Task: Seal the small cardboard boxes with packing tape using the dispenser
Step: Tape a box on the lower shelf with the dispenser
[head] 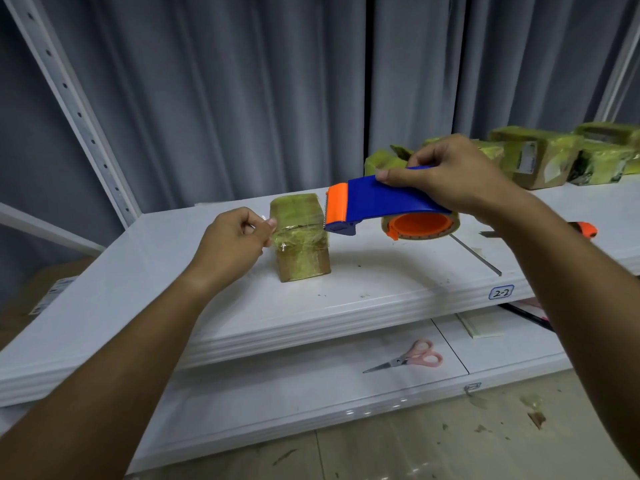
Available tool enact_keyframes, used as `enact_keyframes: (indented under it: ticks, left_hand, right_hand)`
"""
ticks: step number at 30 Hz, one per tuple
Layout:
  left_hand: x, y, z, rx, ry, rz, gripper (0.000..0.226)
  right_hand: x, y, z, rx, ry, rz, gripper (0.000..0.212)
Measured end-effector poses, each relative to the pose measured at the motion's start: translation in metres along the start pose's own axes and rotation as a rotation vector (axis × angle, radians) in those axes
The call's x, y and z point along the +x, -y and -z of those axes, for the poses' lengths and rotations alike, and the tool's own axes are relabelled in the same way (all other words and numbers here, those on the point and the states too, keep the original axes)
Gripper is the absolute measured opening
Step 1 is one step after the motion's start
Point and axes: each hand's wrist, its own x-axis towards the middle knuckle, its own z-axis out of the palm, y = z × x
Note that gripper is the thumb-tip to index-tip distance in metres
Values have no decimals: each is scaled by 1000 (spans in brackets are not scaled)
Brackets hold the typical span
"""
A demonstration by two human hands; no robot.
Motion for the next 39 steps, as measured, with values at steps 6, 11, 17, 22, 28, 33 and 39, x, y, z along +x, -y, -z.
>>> enact_keyframes:
  ticks: [6, 11, 17, 22, 28, 33, 39]
  left_hand:
    - [4, 0, -1, 57, 25, 40, 32]
    - [8, 1, -4, -1, 68, 98, 37]
    - [20, 2, -7, -40, 177, 272, 30]
    - [20, 8, -12, -14, 94, 263, 25]
    - [4, 17, -16, 118, -17, -515, 23]
    - [1, 28, -20, 68, -18, -547, 26]
    - [2, 34, -25, -53, -23, -517, 29]
  right_hand:
    - [2, -4, -2, 0, -13, -13, 53]
    - [4, -10, -7, 4, -1, -27, 58]
    - [9, -23, -16, -15, 17, -40, 50]
    - [12, -25, -21, -28, 12, -50, 52]
    - [12, -26, -20, -28, 14, -56, 52]
    - [10, -26, -18, -12, 30, -55, 47]
    - [10, -29, -21, 41, 35, -70, 46]
